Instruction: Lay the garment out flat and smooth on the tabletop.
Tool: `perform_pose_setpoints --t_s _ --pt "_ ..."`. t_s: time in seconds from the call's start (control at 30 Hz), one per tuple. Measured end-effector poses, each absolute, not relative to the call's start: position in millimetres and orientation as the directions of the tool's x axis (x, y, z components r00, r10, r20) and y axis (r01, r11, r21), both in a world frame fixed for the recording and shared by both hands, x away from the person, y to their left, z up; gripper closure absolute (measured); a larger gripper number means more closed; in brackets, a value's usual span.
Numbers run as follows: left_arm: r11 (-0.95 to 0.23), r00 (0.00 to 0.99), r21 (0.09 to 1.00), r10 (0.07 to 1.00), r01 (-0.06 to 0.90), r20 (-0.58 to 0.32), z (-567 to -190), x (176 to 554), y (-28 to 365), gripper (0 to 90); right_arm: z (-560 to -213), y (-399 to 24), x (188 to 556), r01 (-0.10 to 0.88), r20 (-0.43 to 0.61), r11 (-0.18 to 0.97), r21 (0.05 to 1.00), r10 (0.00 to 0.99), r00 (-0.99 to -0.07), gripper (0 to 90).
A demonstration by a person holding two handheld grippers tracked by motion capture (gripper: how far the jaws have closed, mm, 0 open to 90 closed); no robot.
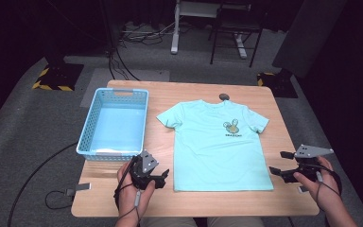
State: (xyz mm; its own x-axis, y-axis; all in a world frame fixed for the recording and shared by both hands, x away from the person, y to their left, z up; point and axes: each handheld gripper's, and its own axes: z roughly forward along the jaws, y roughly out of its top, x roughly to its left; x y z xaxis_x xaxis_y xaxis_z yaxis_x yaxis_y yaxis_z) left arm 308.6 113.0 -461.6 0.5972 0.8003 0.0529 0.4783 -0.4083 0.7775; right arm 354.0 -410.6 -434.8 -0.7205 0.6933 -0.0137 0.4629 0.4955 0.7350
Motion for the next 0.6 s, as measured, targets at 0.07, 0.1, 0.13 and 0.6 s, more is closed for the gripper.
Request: perform_pose_setpoints --t_s 0.07,0.1,0.13,0.6 --pt "-0.409 0.591 0.774 0.805 0.484 0.056 -463.9 307.2 117.3 19.6 -437.0 -413.2 353.2 0.470 -0.014 0.496 0.730 0.699 -0.715 15.8" --pt "-0.405 0.585 0.772 0.809 0.490 0.053 -465.2 306.5 119.2 19.6 -438.3 -414.6 352.8 0.474 -0.013 0.497 0.727 0.700 -0.714 15.8" --pt "-0.406 0.584 0.769 0.810 0.493 0.054 -466.5 306.1 121.4 19.5 -439.7 -416.1 352.4 0.480 -0.011 0.497 0.723 0.703 -0.711 15.8" --pt "-0.394 0.558 0.750 0.829 0.532 0.040 -477.9 297.0 146.0 18.8 -459.6 -439.4 346.5 0.543 -0.010 0.495 0.679 0.745 -0.666 15.8"
